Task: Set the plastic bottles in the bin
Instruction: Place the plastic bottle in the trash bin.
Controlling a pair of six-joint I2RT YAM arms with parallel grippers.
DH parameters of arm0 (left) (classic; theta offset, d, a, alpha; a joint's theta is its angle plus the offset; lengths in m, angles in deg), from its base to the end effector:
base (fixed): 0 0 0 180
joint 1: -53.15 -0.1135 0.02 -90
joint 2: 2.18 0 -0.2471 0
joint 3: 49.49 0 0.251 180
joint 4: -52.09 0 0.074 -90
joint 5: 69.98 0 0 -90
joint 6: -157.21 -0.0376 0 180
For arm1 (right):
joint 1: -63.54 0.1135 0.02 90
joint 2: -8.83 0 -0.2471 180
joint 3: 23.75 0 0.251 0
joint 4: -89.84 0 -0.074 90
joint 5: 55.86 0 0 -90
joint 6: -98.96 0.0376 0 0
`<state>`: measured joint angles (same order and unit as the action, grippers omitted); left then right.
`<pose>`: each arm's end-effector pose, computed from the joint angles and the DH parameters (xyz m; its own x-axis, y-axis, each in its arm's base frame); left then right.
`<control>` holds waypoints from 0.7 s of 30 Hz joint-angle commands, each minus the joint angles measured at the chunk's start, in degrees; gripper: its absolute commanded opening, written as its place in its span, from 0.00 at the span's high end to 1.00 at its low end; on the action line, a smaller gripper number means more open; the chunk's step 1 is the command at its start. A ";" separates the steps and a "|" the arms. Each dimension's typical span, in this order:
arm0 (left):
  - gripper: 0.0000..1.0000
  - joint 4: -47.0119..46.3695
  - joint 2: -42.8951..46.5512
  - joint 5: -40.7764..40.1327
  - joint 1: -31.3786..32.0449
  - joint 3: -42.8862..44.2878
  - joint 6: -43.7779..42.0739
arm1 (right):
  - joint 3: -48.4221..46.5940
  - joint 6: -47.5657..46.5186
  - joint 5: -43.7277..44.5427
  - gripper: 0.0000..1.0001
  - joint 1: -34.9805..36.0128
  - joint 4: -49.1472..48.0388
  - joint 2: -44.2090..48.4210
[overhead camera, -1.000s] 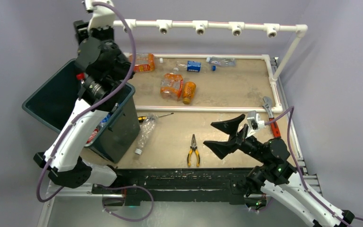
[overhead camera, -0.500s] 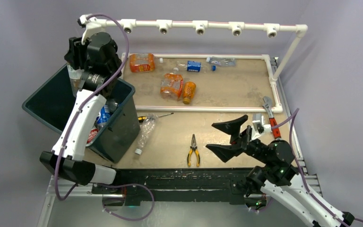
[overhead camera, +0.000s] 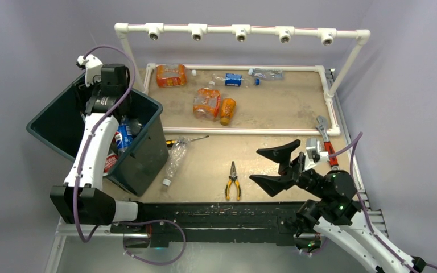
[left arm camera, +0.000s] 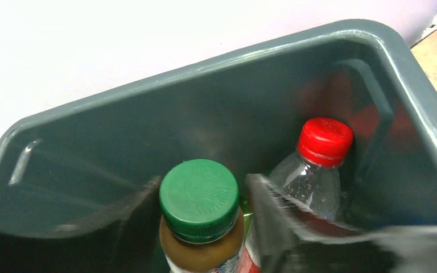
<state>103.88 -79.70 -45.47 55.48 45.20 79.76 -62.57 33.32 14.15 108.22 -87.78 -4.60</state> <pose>0.2813 0.0228 0.3780 -0.3952 -0.0741 -0.9156 -0.8372 0.4393 0.3258 0.0671 0.0844 0.3213 -0.1116 0.4347 -0.8936 -0.9204 0.2938 0.2579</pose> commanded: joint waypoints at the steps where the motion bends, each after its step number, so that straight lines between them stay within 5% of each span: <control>1: 0.21 0.94 4.19 5.24 0.01 3.71 7.75 | -0.08 -0.65 0.50 0.01 0.25 -1.38 -1.78; 3: 0.05 1.54 4.27 6.00 1.71 9.54 8.25 | -0.12 -0.56 0.61 0.01 0.28 -1.54 -2.35; 8: 0.01 3.54 1.83 7.17 13.13 29.75 7.81 | -0.73 -0.31 1.06 0.01 0.31 -2.45 -4.46; 12: 0.01 12.44 -3.27 26.05 16.07 48.34 11.81 | -0.72 0.69 1.66 0.01 0.31 -3.76 -6.26; 16: 0.01 13.04 -5.49 42.06 20.47 49.26 15.65 | -0.04 1.79 2.49 0.01 0.31 -5.00 -9.54; 21: 0.01 9.03 -9.60 22.11 46.16 45.04 8.13 | 1.04 1.92 5.49 0.01 0.27 -4.93 -16.06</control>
<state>111.92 -82.45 -16.71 86.13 93.48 92.00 -62.46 34.55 15.81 108.22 -90.99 -16.60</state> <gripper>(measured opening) 0.992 0.987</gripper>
